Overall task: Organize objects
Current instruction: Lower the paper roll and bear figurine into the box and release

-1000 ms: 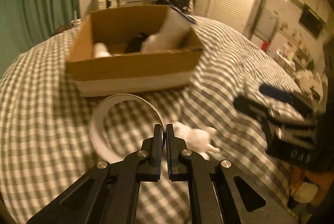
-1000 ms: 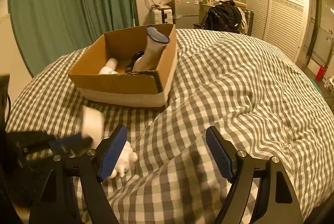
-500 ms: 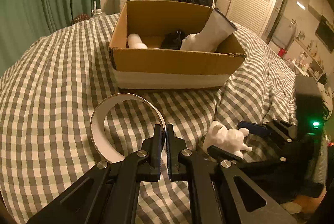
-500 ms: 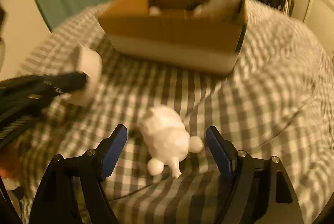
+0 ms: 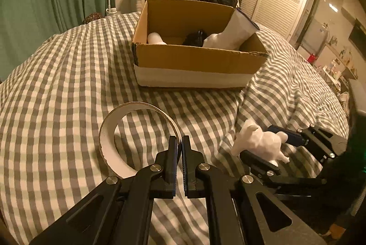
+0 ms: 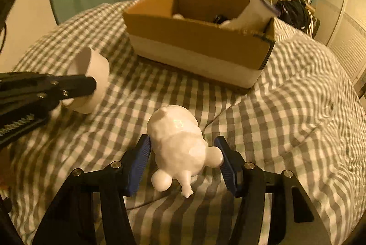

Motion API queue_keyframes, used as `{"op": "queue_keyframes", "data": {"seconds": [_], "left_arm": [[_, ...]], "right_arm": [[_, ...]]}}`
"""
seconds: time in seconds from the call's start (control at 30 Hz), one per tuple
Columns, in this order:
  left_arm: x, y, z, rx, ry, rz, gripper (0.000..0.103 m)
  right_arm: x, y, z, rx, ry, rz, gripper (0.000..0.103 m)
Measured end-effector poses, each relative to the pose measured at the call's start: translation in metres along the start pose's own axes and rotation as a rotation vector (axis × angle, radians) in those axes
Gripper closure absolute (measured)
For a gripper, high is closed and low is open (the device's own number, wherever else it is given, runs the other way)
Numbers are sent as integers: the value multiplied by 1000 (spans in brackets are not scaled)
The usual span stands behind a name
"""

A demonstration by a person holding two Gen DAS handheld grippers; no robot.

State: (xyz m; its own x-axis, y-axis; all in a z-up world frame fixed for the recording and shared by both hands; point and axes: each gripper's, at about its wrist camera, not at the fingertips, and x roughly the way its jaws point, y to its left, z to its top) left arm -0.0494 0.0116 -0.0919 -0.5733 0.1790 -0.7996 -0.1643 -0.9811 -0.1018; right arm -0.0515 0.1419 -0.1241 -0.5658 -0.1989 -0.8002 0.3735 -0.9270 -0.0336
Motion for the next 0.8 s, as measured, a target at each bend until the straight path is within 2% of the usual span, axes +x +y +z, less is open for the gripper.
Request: {"op": "queue_keyframes", "data": {"seconds": [0.23, 0.43, 0.67, 0.8], "left_arm": [[-34, -14, -13, 10, -33, 1, 99], [-67, -23, -11, 13, -84, 9, 99], [-105, -34, 19, 35, -172, 49, 99], [-119, -39, 53, 81, -221, 79, 99]], "right_arm": [[-43, 15, -11, -30, -61, 16, 46], [-91, 19, -8, -27, -155, 45, 46], [-152, 22, 21, -81, -304, 16, 46], [-181, 16, 47, -118, -389, -48, 46]]}}
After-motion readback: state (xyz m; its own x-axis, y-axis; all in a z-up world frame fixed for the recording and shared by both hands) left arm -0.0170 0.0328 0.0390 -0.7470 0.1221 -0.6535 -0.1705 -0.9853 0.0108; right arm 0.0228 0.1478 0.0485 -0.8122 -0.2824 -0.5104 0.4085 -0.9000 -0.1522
